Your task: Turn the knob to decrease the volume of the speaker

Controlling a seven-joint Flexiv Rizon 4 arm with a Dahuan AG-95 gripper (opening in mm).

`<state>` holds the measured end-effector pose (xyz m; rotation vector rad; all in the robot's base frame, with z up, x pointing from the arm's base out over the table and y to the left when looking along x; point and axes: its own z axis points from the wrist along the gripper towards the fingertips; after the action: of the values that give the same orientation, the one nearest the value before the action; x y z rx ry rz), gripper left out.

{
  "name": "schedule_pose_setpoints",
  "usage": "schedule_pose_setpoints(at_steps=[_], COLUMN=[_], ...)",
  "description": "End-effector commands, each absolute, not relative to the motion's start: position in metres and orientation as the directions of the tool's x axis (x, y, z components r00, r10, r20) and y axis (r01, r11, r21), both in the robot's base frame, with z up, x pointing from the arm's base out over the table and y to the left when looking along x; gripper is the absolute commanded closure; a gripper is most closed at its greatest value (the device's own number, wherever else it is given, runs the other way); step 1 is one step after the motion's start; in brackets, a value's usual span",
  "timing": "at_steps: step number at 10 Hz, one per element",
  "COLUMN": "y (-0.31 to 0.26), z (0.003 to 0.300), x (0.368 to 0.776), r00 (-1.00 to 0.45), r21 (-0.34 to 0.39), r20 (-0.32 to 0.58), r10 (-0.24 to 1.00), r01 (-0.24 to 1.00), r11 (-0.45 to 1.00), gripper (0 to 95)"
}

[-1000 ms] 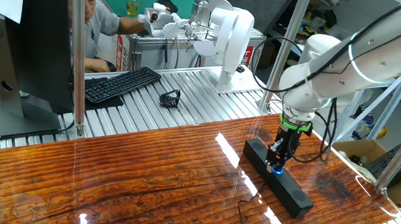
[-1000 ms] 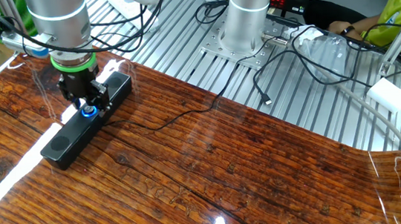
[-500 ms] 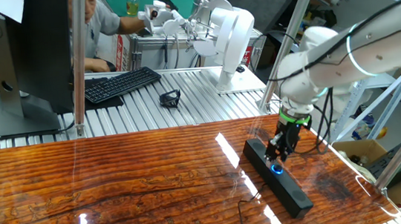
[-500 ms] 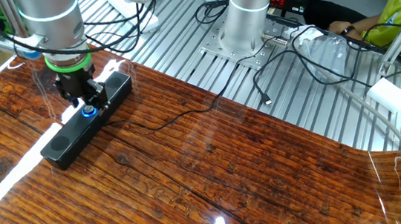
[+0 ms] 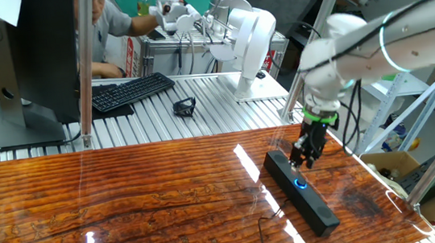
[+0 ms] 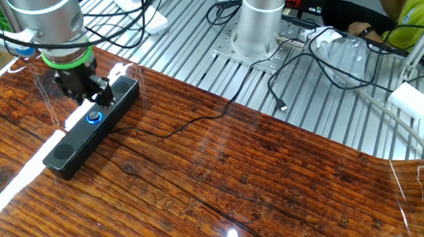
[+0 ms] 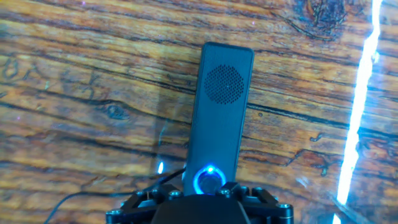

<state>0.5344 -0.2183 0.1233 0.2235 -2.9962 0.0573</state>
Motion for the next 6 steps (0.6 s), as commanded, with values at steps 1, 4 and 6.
schedule_pose_setpoints(at_steps=[1,4,6], y=[-0.198,-0.166,-0.133], z=[0.141,0.152,0.156], x=[0.511,0.481,0.451], r00=[-0.987,-0.988,-0.978], r21=[-0.061,-0.073,-0.075], r20=[0.145,0.151,0.168], r10=[-0.073,0.034,0.127], r01=[-0.083,0.023,0.116], r11=[0.995,0.997,0.990], gripper=[57.0,57.0,57.0])
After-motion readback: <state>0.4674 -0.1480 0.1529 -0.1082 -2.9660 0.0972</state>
